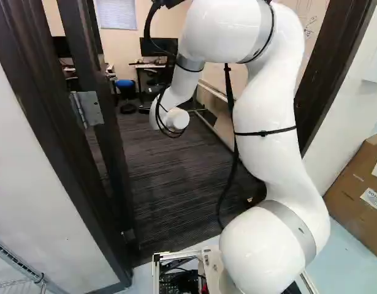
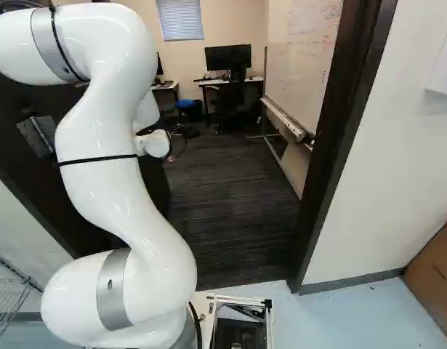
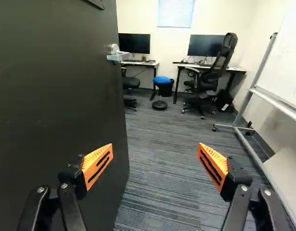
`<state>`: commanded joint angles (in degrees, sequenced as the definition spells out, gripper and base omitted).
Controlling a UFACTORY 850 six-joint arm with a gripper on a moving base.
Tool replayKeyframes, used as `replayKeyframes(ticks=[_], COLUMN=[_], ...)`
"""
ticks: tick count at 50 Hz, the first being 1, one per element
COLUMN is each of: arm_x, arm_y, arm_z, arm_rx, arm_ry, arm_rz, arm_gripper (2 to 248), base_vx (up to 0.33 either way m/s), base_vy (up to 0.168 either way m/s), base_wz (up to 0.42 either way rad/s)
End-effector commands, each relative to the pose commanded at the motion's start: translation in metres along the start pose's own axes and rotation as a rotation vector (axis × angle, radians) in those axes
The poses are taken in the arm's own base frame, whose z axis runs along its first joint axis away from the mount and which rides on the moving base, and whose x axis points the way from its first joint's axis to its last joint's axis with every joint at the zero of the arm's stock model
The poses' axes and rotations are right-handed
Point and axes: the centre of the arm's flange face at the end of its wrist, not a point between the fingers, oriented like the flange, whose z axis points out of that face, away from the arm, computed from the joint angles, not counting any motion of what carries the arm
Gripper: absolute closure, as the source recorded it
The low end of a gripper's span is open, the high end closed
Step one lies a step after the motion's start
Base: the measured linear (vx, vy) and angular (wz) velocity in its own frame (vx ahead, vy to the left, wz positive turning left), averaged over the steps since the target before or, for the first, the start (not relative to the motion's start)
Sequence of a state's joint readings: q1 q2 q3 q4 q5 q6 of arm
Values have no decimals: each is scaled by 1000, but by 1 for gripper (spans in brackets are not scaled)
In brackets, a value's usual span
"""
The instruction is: Open the door and move inside
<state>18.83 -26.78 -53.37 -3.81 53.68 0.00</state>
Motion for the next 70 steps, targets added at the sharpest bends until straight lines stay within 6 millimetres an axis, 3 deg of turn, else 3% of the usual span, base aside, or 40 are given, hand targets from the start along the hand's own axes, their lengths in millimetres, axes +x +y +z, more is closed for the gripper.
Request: replayKeyframes(ticks=[18, 35, 53, 70], arm_x=[2, -2, -16, -34], arm_y=[25, 48, 67, 74], arm_z=[-48, -107, -181, -238], arm_rx=[-56, -122, -202, -264], arm_ry=[-25, -56, -91, -119], arm_rz=[16, 36, 62, 84], arm_gripper=[3, 3, 3, 3], base_vx=[0, 0, 0, 0], base_vy=[0, 0, 0, 0], base_wz=[0, 0, 0, 0])
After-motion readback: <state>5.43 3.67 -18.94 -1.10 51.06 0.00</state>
